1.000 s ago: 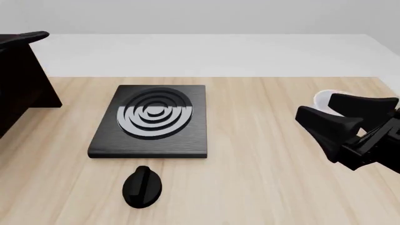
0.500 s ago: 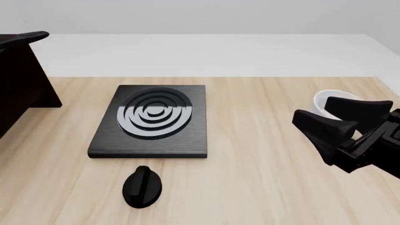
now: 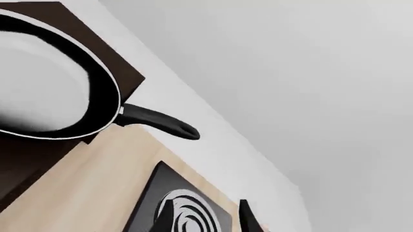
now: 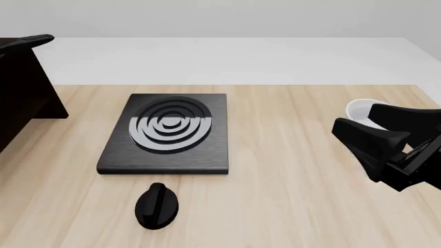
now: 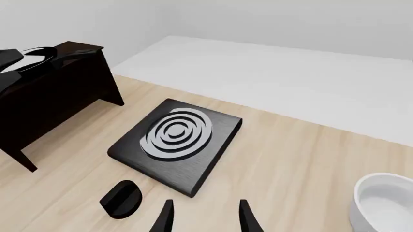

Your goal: Put the frying pan on the cabinet shelf.

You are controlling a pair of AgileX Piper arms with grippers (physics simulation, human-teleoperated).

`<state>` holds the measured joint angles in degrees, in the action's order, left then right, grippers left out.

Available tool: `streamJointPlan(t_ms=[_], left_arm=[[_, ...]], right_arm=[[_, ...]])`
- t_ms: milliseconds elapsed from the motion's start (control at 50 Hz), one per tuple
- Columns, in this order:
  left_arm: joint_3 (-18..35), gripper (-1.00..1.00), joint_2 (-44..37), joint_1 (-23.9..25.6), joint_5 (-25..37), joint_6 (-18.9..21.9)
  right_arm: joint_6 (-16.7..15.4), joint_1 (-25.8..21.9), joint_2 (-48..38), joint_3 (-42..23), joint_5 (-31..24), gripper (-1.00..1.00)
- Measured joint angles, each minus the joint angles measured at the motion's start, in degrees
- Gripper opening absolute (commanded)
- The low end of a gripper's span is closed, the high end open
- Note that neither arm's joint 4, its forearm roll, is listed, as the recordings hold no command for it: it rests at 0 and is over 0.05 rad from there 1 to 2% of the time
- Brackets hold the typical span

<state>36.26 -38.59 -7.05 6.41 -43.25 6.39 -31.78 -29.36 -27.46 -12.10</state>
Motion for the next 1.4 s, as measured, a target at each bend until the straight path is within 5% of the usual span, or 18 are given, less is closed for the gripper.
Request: streamJointPlan(t_ms=[340, 540, 880, 1400], left_arm=[[1.9, 1.0, 1.8, 2.6, 7.3, 16.0], [0.5, 1.0, 4.0, 3.7, 9.3, 21.8], [-3.1, 1.0, 11.2, 4.8, 12.6, 26.3], [-6.9, 1.0, 27.9, 6.8, 25.5, 26.5]], right_arm=[[0.0, 1.0, 1.6, -0.5, -1.4, 1.0], [0.1, 1.2, 2.1, -0.2, -1.5, 1.0], [0.0, 2.1, 3.0, 0.2, -1.7, 1.0], [-0.6, 3.6, 4.3, 0.7, -2.3, 1.0]])
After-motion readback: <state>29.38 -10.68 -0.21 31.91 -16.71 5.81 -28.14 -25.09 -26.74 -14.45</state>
